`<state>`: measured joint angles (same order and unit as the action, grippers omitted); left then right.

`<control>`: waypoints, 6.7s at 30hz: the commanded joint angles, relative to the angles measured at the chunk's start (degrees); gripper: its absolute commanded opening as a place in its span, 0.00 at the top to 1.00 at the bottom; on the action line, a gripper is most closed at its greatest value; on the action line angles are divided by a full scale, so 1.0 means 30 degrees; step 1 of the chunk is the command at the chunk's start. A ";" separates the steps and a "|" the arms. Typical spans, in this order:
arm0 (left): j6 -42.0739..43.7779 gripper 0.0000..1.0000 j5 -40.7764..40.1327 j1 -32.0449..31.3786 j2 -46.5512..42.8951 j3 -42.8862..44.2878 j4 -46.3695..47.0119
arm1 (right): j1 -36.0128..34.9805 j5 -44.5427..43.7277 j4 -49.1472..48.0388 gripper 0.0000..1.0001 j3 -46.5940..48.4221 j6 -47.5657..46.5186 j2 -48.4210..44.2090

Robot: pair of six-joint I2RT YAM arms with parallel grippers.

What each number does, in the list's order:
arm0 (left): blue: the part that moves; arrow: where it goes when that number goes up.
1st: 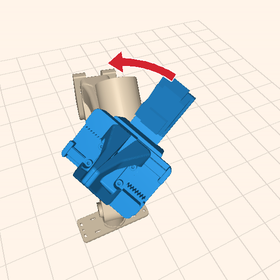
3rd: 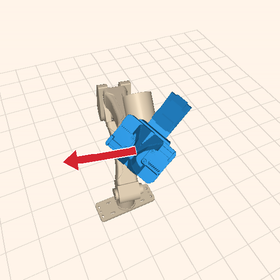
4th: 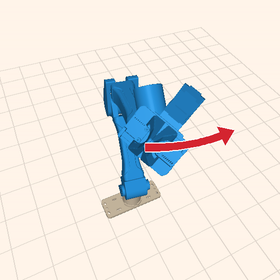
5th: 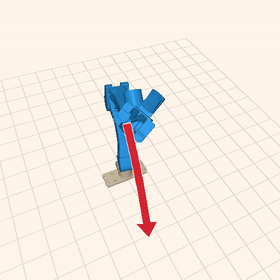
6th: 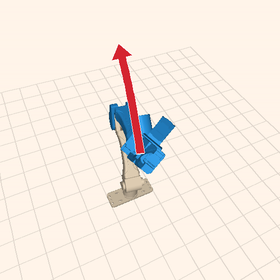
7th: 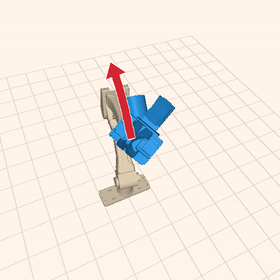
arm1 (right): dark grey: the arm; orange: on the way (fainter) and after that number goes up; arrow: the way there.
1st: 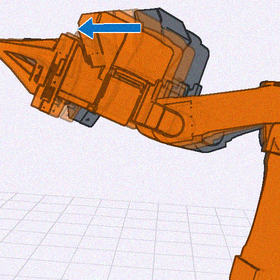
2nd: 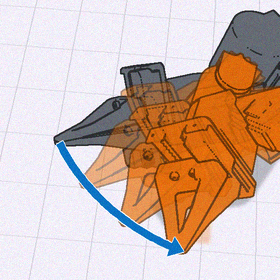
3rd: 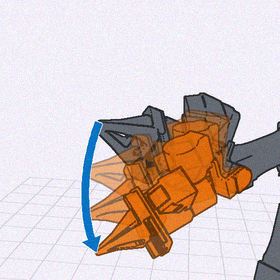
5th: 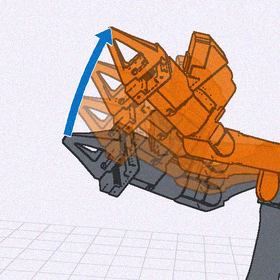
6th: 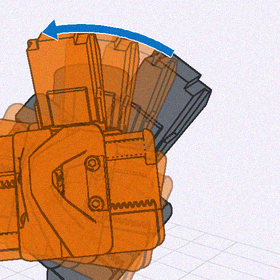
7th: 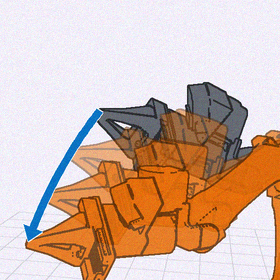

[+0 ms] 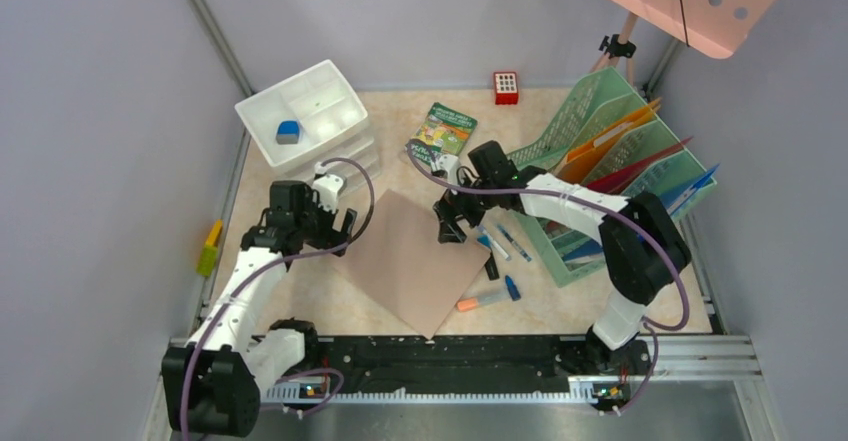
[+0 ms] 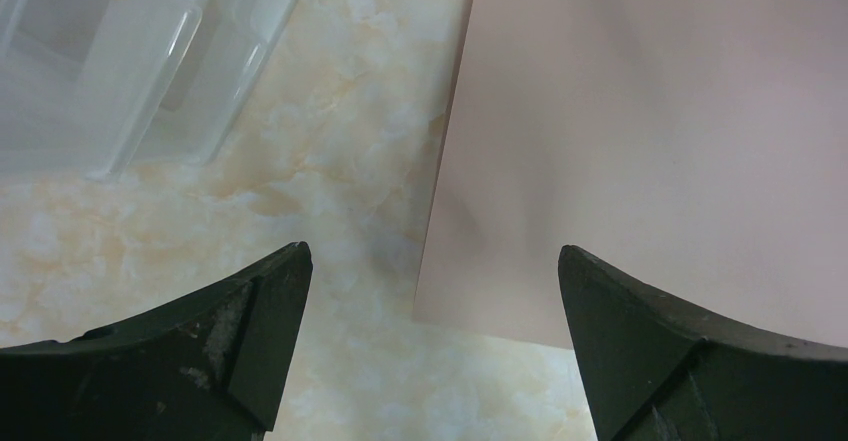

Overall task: Organize the desk
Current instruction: Pick up the folder from the center of the board, then place the folder in the storage box.

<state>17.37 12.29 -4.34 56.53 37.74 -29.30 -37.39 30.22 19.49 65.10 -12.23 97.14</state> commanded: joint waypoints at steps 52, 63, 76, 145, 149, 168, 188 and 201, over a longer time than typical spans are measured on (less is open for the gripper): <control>1.2854 0.02 0.1568 -0.3060 -0.2035 -0.3117 -0.2647 | 0.0985 0.2359 0.2821 0.06 0.2426 -0.0923 0.3974; 1.0840 0.02 -0.1375 -0.5935 -0.0935 -0.4974 0.1928 | 0.1058 0.4976 0.3003 0.09 0.2335 -0.0508 0.5152; 0.9190 0.02 -0.2456 -0.7113 -0.0908 -0.6066 0.3994 | 0.1620 0.8329 0.5002 0.21 0.4005 -0.0644 0.6408; 0.0748 0.01 0.8062 -0.0539 0.3408 1.8119 -0.6310 | 0.6151 1.3586 0.9926 1.00 1.0332 0.1196 -0.1015; -0.1782 0.01 0.9352 0.0597 0.3861 1.8318 -0.5032 | 0.6933 1.3531 0.8856 1.00 1.2258 0.2848 -0.1491; -1.5643 0.01 1.6473 0.2558 0.4327 1.1663 1.1351 | 0.8858 1.3996 -0.4748 1.00 1.0805 1.5762 -0.3378; -1.7083 0.01 1.4645 0.1051 0.3542 0.6324 1.5730 | 0.9485 1.1343 -1.0183 1.00 0.6563 2.2075 -0.3871; -2.2205 0.01 1.3915 -0.1095 0.6049 0.4851 2.2925 | 0.9813 1.1475 -1.5208 1.00 0.4412 2.6062 -0.4163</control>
<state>-41.82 54.96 -6.13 72.40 52.23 26.04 -8.38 64.51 -16.19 79.20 60.71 88.18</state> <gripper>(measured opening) 0.989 0.009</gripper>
